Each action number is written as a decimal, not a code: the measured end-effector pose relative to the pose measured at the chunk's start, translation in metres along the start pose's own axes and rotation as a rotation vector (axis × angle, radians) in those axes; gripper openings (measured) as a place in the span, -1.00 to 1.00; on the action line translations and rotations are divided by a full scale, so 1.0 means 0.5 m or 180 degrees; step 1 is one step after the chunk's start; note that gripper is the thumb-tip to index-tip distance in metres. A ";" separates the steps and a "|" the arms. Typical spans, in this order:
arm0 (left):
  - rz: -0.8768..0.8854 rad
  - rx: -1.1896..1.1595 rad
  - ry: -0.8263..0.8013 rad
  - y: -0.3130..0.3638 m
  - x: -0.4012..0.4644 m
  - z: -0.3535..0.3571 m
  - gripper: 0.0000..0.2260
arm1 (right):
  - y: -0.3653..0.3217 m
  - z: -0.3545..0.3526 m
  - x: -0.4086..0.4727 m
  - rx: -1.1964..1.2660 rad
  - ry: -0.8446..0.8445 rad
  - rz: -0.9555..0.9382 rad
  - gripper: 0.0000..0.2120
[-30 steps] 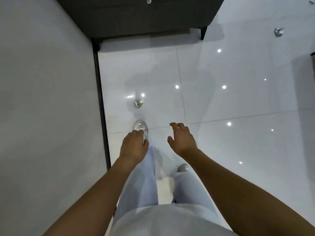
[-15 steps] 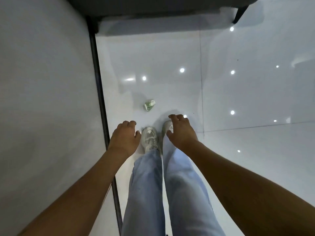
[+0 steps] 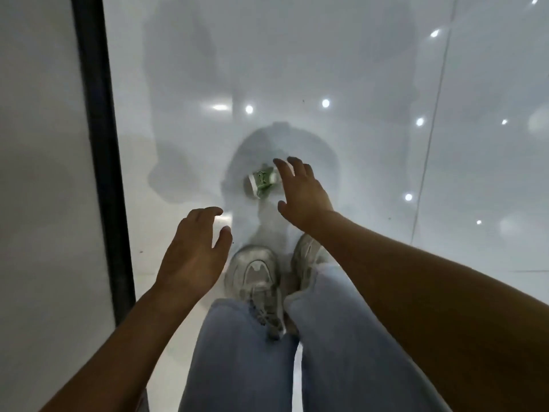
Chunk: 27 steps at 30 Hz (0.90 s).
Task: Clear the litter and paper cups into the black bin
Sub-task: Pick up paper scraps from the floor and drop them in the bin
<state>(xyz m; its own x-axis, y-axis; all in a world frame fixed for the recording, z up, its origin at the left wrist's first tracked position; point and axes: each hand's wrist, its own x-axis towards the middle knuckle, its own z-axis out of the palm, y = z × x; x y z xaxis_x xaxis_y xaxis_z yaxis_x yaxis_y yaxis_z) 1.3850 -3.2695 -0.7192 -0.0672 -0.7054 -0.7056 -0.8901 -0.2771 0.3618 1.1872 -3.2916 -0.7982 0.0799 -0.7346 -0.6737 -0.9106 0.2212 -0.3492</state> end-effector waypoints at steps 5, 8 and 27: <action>0.0172 0.0004 0.0026 -0.033 0.072 0.059 -0.67 | 0.021 0.083 0.077 -0.0069 0.0427 -0.0541 -0.35; 0.0140 0.0013 -0.0015 -0.026 0.094 0.068 -0.67 | 0.026 0.095 0.083 -0.0104 0.0636 -0.0603 -0.55; 0.1234 0.0720 -0.1083 0.345 -0.161 -0.197 -0.40 | -0.086 -0.345 -0.381 0.0930 0.0138 -0.0304 -0.59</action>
<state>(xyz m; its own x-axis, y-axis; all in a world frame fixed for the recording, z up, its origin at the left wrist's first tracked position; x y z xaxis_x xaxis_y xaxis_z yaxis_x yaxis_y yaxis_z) 1.2814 -3.3250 -0.5398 -0.5169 -0.4671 -0.7173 -0.8432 0.1337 0.5207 1.1410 -3.2719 -0.5427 0.1363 -0.7863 -0.6027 -0.7442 0.3202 -0.5862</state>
